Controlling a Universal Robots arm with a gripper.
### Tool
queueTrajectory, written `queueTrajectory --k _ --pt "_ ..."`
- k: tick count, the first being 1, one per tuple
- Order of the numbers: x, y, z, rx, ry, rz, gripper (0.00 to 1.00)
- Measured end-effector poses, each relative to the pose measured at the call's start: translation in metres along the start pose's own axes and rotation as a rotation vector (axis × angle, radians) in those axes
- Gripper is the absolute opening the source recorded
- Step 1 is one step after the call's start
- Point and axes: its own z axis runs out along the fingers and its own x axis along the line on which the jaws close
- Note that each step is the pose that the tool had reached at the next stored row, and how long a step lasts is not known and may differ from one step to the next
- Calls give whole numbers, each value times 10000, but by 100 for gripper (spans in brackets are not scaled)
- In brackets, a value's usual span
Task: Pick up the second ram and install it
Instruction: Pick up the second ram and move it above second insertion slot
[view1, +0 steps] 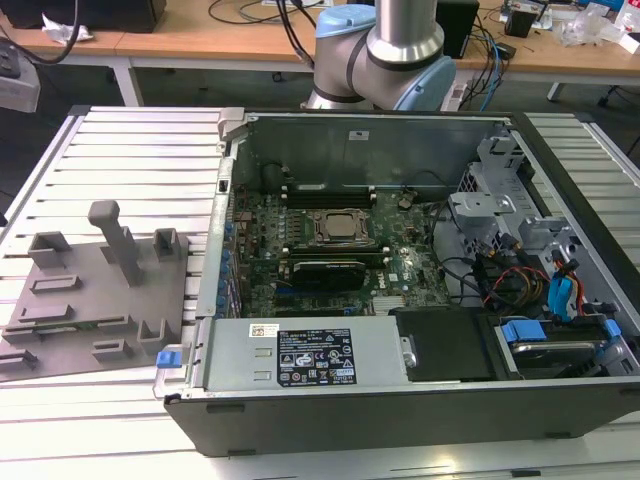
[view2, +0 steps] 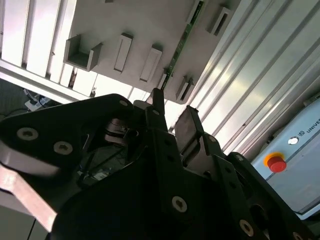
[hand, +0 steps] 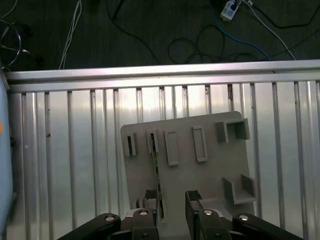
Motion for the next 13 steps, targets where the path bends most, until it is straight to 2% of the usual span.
queueTrajectory --k 13 --pt "0 -5 113 0 0 0 36"
